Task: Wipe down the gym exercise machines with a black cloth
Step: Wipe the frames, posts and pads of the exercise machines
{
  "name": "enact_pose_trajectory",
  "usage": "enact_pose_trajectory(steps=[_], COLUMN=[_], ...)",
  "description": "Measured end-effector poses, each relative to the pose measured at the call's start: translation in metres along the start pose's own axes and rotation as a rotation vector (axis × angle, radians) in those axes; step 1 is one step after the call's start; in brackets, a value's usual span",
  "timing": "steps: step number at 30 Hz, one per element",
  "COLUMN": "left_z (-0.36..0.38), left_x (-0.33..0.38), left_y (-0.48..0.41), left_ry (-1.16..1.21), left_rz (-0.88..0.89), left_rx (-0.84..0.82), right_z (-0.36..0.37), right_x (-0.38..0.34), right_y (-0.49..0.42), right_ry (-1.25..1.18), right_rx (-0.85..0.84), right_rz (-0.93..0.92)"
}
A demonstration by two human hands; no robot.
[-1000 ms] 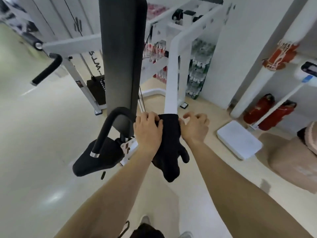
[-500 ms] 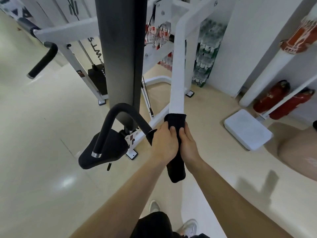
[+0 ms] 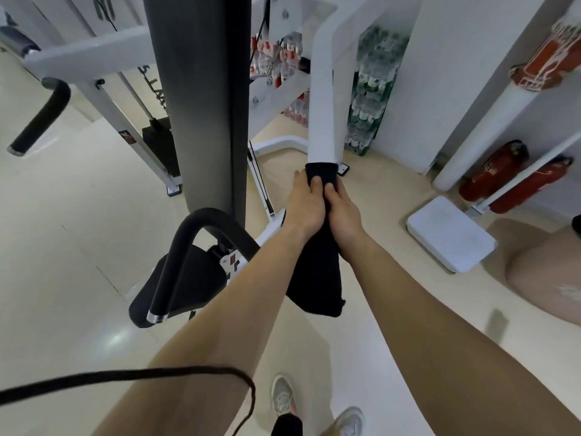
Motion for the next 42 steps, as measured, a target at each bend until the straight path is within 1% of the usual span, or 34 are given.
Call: enact_pose_trajectory(steps=[5,6,9,10,13,17,21,25,30,33,38,42], left_z=[-0.006,-0.008,-0.016,-0.018,-0.014,-0.01,-0.007,-0.006,-0.006,-0.006,0.0,-0.003], left_x=[-0.023,-0.031,-0.049,-0.052,-0.06,-0.055,-0.052,-0.048,-0.028,-0.008,0.028,0.033], left_y=[0.047,0.061,0.104,0.114,0.119,0.113,0.103,0.091,0.062,0.031,-0.022,-0.022], left_ry=[-0.129,-0.178,-0.404,-0.406,-0.322,-0.344,-0.327,-0.267,-0.246,-0.243,-0.133,-0.13], left_rz=[0.118,0.123,0.131,0.101,0.018,-0.026,-0.095,-0.119,-0.129,-0.125,-0.132,-0.123], left_rx=[0.139,0.181,0.39,0.414,0.352,0.277,0.209,0.225,0.252,0.277,0.241,0.274], right_z=[-0.001,-0.002,-0.001,-0.003,-0.005,-0.005,-0.004,-0.001,0.001,0.004,0.006,0.004], right_x=[0.011,0.015,0.024,0.027,0.033,0.037,0.033,0.029,0.027,0.025,0.016,0.01], right_y=[0.054,0.069,0.105,0.111,0.117,0.114,0.103,0.084,0.044,0.008,-0.055,-0.068], right_ry=[-0.01,-0.011,-0.031,-0.032,-0.015,-0.033,-0.033,-0.051,-0.049,-0.014,0.027,0.021], right_rx=[-0.025,-0.042,-0.123,-0.14,-0.177,-0.212,-0.279,-0.284,-0.265,-0.291,-0.326,-0.376], right_rz=[0.034,0.039,0.063,0.074,0.105,0.141,0.128,0.081,0.073,0.072,0.058,0.089])
Point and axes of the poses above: each hand's wrist, its own y-axis away from the middle knuckle, its own z-axis out of the palm, x = y × z, the point moved 10 cm from there along -y, towards the middle knuckle, and after that the axes turned 15 degrees about -z, right-handed, at the moved point
